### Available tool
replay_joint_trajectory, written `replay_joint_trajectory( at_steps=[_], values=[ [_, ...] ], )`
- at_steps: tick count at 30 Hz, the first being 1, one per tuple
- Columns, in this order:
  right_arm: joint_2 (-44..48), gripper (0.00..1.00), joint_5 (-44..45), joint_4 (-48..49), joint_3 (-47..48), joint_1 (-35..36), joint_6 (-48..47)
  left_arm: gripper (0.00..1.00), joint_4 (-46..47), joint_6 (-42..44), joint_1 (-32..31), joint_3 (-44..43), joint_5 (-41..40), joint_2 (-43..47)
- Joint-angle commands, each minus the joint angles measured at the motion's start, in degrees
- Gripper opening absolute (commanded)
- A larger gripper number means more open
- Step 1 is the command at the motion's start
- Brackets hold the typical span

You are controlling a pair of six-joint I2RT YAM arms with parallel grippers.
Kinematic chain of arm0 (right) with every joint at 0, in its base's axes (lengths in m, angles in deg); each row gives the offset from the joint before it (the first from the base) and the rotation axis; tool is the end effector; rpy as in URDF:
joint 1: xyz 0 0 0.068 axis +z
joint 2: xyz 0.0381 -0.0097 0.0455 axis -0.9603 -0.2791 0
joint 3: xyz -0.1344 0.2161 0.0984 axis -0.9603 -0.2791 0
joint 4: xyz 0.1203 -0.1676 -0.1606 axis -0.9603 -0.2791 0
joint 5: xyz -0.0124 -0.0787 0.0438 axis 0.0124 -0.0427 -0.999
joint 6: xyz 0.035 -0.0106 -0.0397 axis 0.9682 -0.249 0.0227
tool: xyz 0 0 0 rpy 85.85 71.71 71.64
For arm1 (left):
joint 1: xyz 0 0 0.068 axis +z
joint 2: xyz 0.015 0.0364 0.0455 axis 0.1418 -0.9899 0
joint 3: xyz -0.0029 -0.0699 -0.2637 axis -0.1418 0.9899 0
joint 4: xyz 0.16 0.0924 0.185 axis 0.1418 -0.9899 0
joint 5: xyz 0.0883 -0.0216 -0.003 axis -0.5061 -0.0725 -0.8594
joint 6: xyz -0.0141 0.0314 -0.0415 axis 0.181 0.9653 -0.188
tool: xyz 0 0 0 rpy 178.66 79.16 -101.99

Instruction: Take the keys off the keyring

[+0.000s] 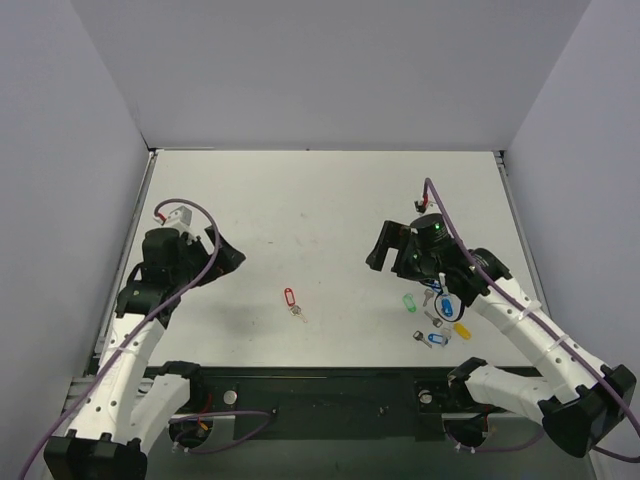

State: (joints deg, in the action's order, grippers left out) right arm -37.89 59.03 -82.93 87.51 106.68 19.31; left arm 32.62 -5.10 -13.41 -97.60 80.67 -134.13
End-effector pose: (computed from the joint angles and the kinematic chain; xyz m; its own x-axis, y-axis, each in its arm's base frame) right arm 0.1927 0.1248 0.3297 -0.6799 0.3218 -0.6589 -0.1460 0.8212 0.5517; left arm 0.1756 -0.0237 0.2910 -0.6171 -0.4891 -0.6165 -0.0961 0.8244 -0.5578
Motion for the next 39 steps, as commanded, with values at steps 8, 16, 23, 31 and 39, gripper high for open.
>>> replay_joint_trajectory(
  at_steps=[8,16,23,31,39],
  values=[
    [0.53,0.97,-4.96,3.34,-2.46,1.92,2.70,0.96,4.89,-2.31,-15.22,1.22,-8.82,-6.36],
    [4.04,0.96,-5.92,2.28,-4.39,2.18,3.93,0.87,12.10,-6.18,-21.19,4.47,-9.62,-12.69],
    [6.94,0.96,-6.71,2.11,-5.36,2.45,4.64,0.82,19.39,-8.91,-23.83,6.59,-10.23,-19.46],
    [9.49,0.96,-6.63,-0.17,-4.57,2.54,2.53,0.69,24.93,-11.02,-26.55,6.15,-10.23,-28.77],
    [10.98,0.96,-6.36,-2.72,-3.52,2.45,0.51,0.57,26.78,-12.34,-29.28,4.57,-11.02,-35.37]
  ],
)
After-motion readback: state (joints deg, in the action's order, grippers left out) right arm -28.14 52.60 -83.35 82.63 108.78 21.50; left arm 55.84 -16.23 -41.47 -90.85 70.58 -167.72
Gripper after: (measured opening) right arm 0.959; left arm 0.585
